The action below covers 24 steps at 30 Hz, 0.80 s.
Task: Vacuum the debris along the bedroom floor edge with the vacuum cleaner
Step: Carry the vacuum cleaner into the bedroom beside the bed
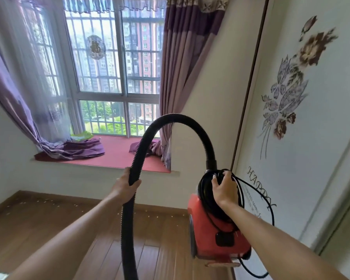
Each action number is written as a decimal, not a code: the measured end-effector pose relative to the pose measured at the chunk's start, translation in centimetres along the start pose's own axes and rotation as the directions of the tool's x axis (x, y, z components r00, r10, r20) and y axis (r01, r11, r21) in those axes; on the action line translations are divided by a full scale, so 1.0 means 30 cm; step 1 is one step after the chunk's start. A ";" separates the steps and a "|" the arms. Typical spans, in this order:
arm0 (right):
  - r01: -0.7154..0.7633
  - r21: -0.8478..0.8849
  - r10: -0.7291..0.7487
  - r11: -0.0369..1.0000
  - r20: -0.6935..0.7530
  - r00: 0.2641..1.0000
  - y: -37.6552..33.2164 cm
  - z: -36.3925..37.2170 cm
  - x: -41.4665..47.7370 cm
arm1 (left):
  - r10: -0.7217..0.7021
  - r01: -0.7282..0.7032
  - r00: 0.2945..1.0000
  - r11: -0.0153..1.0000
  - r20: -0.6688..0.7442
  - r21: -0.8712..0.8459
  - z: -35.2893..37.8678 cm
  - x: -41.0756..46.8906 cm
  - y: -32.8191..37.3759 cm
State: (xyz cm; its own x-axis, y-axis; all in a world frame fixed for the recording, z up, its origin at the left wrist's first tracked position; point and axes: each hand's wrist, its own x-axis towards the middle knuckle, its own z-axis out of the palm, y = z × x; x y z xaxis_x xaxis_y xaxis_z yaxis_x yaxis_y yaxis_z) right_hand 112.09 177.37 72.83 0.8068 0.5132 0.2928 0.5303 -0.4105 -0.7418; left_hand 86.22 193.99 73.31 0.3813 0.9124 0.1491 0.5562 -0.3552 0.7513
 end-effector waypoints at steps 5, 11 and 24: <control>0.008 -0.002 -0.008 1.000 -0.004 1.000 -0.047 0.085 0.150 | 0.010 -0.010 1.000 1.000 -0.019 0.005 0.009 0.167 0.003; 0.028 0.013 -0.028 1.000 0.025 0.999 -0.060 0.232 0.333 | -0.025 0.027 0.998 0.999 -0.062 0.029 0.045 0.341 -0.026; 0.139 0.073 -0.150 0.988 0.175 0.973 -0.106 0.671 0.890 | -0.170 0.175 0.967 0.984 -0.192 0.008 0.132 0.830 -0.090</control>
State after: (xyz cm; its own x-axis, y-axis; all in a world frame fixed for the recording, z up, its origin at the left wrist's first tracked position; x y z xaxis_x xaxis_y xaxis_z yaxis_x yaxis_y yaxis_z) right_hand 126.68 207.54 70.87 0.6597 0.6932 0.2903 0.6170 -0.2790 -0.7358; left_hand 97.13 216.85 72.46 0.1321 0.9814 0.1393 0.6206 -0.1915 0.7604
